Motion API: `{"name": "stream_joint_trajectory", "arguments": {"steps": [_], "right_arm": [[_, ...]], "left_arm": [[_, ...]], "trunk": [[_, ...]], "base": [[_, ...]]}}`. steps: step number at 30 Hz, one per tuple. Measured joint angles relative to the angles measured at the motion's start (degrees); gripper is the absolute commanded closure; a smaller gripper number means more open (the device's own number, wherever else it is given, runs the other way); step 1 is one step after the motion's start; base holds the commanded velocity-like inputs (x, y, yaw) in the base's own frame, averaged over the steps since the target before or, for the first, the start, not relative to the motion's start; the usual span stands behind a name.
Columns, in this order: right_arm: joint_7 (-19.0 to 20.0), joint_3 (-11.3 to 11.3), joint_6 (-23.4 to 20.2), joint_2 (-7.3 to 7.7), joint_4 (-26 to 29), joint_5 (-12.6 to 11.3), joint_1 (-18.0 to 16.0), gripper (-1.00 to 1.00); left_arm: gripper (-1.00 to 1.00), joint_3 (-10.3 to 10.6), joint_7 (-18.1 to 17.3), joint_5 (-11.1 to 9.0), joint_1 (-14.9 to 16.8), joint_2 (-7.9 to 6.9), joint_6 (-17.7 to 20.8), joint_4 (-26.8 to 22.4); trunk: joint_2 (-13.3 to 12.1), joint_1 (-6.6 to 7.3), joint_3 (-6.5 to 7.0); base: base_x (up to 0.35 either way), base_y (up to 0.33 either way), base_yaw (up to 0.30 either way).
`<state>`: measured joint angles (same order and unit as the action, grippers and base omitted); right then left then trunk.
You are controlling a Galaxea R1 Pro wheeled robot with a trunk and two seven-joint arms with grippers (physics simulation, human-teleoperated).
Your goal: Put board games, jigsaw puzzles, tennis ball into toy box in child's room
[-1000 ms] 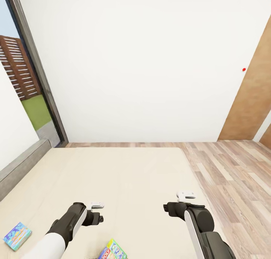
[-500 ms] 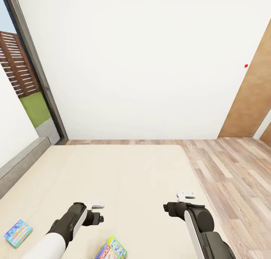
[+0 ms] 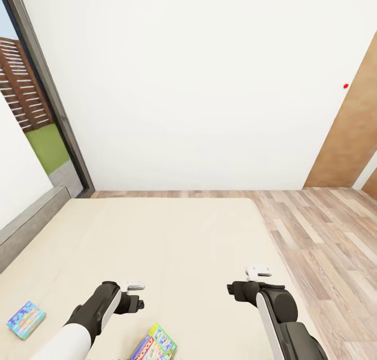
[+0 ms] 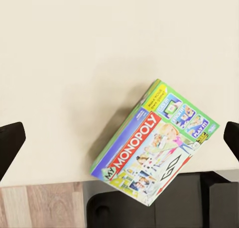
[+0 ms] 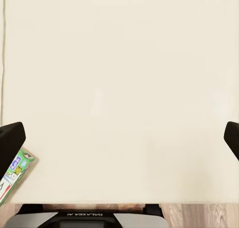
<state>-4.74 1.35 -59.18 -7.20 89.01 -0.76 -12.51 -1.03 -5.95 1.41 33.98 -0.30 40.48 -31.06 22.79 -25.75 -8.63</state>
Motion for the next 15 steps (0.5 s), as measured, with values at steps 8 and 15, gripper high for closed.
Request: {"name": "stream_joint_trajectory", "arguments": {"steps": [8, 15], "right_arm": [[0.0, 0.0, 0.0, -0.02, 0.0, 0.0, 0.0, -1.00], [0.0, 0.0, 0.0, 0.00, 0.0, 0.0, 0.0, -1.00]], "left_arm": [[-1.00, 0.1, 0.1, 0.0, 0.0, 0.09, 0.0, 0.0], [-1.00, 0.1, 0.0, 0.0, 0.0, 0.01, 0.0, 0.0]], "trunk": [[0.0, 0.00, -0.75], [0.0, 0.00, -1.41]], "base": [[0.000, 0.000, 0.000], [0.000, 0.000, 0.000]]}}
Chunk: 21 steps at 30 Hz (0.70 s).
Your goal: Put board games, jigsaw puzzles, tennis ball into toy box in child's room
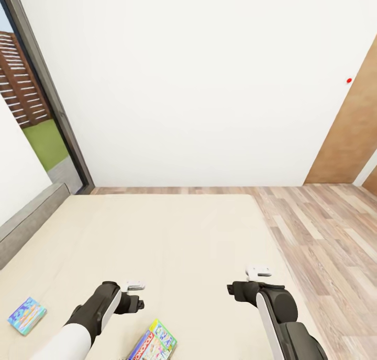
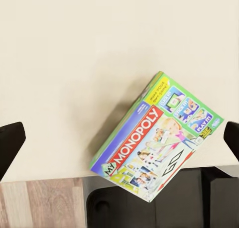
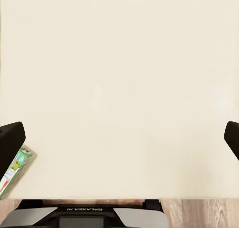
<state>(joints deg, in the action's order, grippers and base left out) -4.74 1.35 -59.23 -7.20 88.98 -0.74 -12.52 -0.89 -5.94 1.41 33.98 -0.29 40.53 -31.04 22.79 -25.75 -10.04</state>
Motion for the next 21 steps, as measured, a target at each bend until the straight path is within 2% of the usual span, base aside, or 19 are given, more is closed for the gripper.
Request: {"name": "stream_joint_trajectory", "arguments": {"steps": [13, 21], "right_arm": [[0.0, 0.0, -0.2, -0.01, 0.0, 0.0, 0.0, -1.00], [0.0, -0.1, -0.5, 0.00, 0.1, 0.0, 0.0, -1.00]], "left_arm": [[-1.00, -0.1, -0.1, 0.0, -0.1, -0.50, -0.1, 0.2], [-1.00, -0.5, -0.3, -0.2, -0.5, -1.49, -0.4, 0.7]], "trunk": [[0.0, 0.00, -1.22], [0.0, 0.00, -1.97]], "base": [[0.000, 0.000, 0.000], [0.000, 0.000, 0.000]]}}
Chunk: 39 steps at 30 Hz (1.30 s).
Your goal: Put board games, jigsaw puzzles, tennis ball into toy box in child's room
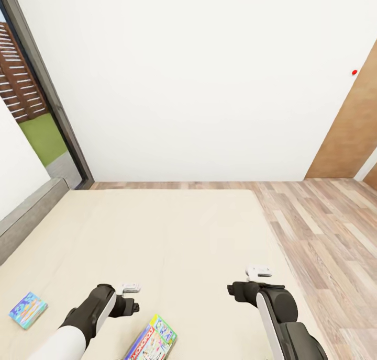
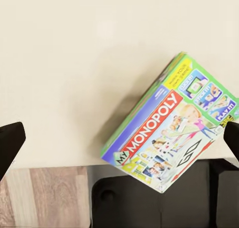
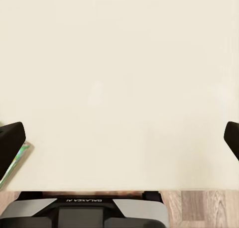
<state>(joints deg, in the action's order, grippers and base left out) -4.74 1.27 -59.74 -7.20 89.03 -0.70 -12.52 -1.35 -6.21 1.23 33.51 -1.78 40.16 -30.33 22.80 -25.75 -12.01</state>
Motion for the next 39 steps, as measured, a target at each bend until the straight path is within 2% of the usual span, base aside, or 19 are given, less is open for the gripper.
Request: {"name": "stream_joint_trajectory", "arguments": {"steps": [7, 9, 12, 15, 22, 28, 39], "right_arm": [[0.0, 0.1, 0.0, 0.00, 0.0, 0.0, 0.0, -1.00], [0.0, 0.1, 0.0, 0.00, 0.0, 0.0, 0.0, -1.00], [0.0, 0.1, 0.0, 0.00, 0.0, 0.1, 0.0, -1.00], [0.0, 0.1, 0.0, 0.00, 0.0, 0.1, 0.0, -1.00], [0.0, 0.1, 0.0, 0.00, 0.0, 0.0, 0.0, -1.00], [0.0, 0.1, 0.0, 0.00, 0.0, -0.1, 0.0, -1.00], [0.0, 0.1, 0.0, 0.00, 0.0, 0.0, 0.0, -1.00]], "left_arm": [[-1.00, -0.3, -0.6, -0.4, 0.0, -2.61, -0.1, 0.1], [-1.00, -0.3, -1.8, -0.4, 0.0, -3.55, -0.3, 0.1], [-1.00, -0.3, -6.2, -0.3, -0.1, -5.31, -0.6, 0.1], [-1.00, 0.0, -9.8, -0.1, -0.1, -6.06, -1.0, 0.1], [-1.00, 0.3, -12.6, 0.1, -0.1, -6.28, -2.6, 0.6], [-1.00, 0.3, -13.2, 0.2, 0.0, -6.28, -4.7, 3.7], [-1.00, 0.4, -13.7, 0.3, 0.0, -6.28, -6.0, 5.0]], "trunk": [[0.0, 0.00, -0.66], [0.0, 0.00, -0.85], [0.0, 0.00, -1.13], [0.0, 0.00, -1.41], [0.0, 0.00, -2.07], [0.0, 0.00, -2.63], [0.0, 0.00, -3.66]], "base": [[0.000, 0.000, 0.000], [0.000, 0.000, 0.000], [0.000, 0.000, 0.000], [0.000, 0.000, 0.000], [0.000, 0.000, 0.000], [0.000, 0.000, 0.000], [0.000, 0.000, 0.000]]}}
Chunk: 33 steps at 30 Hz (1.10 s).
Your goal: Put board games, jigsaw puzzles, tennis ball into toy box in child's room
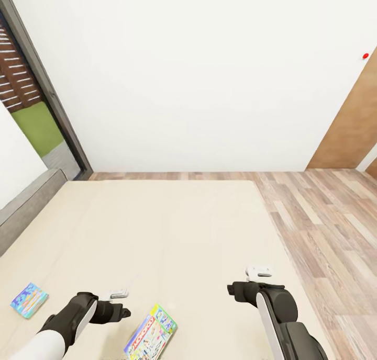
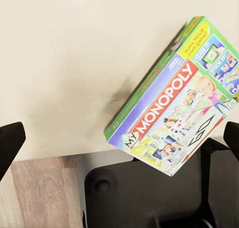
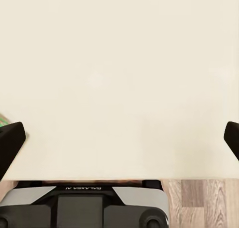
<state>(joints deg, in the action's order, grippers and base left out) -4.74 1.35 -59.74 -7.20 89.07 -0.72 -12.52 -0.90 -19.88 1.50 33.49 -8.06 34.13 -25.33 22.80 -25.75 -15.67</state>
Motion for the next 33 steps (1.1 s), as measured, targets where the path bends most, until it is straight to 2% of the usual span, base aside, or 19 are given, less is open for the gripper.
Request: {"name": "stream_joint_trajectory", "arguments": {"steps": [3, 8, 12, 14, 19, 22, 33], "right_arm": [[0.0, 0.0, 0.0, 0.00, 0.0, 0.0, 0.0, -1.00], [0.0, 0.0, 0.0, 0.00, 0.0, 0.0, 0.0, -1.00], [0.0, 0.0, 0.0, 0.00, 0.0, 0.0, 0.0, -1.00], [0.0, 0.0, 0.0, 0.00, 0.0, 0.0, 0.0, -1.00], [0.0, 0.0, 0.0, 0.00, 0.0, 0.0, 0.0, -1.00], [0.0, 0.0, 0.0, 0.00, 0.0, 0.0, 0.0, -1.00], [0.0, 0.0, 0.0, 0.00, 0.0, 0.0, 0.0, -1.00]], "left_arm": [[-1.00, 0.2, -0.7, 0.0, 0.0, 0.08, 0.0, 0.1], [-1.00, 3.0, -3.1, -0.1, 0.0, 0.23, -0.4, 0.1], [-1.00, 5.6, -4.4, -0.3, 0.0, 0.93, -3.4, 0.2], [-1.00, 6.1, -4.6, -0.3, 0.0, 1.45, -4.6, 0.6], [-1.00, 6.5, -4.8, -0.7, 0.0, 3.57, -9.3, 3.4], [-1.00, 6.5, -4.8, -0.8, 0.0, 4.25, -11.3, 4.3], [-1.00, 6.3, -4.8, -0.9, 0.0, 4.77, -12.7, 4.9]], "trunk": [[0.0, 0.00, -0.28], [0.0, 0.00, -0.75], [0.0, 0.00, -1.13], [0.0, 0.00, -1.31], [0.0, 0.00, -1.79], [0.0, 0.00, -2.07], [0.0, 0.00, -3.10]], "base": [[0.000, 0.000, 0.000], [0.000, 0.000, 0.000], [0.000, 0.000, 0.000], [0.000, 0.000, 0.000], [0.000, 0.000, 0.000], [0.000, 0.000, 0.000], [0.000, 0.000, 0.000]]}}
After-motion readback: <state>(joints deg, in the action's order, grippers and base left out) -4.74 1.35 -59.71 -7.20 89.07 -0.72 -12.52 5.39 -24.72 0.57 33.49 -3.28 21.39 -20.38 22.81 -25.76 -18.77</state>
